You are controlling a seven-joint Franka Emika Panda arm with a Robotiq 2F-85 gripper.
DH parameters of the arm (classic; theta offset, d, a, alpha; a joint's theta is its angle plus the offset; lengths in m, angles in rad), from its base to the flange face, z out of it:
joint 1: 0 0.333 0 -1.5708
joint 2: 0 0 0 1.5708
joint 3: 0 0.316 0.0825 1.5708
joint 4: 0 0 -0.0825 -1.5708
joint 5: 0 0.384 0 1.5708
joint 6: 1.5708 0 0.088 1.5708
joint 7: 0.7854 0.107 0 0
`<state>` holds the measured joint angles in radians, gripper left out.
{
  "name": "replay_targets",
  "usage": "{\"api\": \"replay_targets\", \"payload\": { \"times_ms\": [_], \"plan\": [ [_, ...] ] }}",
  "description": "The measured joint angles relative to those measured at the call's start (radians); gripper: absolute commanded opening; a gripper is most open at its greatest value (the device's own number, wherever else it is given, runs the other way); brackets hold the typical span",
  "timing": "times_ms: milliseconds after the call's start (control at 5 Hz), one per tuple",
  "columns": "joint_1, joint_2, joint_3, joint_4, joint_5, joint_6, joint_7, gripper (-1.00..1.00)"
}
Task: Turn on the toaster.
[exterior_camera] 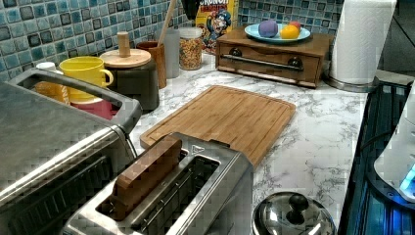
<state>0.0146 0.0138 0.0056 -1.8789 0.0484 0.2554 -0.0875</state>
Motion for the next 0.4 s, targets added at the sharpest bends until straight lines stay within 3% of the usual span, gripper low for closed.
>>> {"api": "replay_targets", "payload": {
  "times_ms": [400],
  "plan": [
    [-0.002, 0.000, 0.005, -0.011, 0.001, 0.005, -0.004, -1.00]
  ]
}}
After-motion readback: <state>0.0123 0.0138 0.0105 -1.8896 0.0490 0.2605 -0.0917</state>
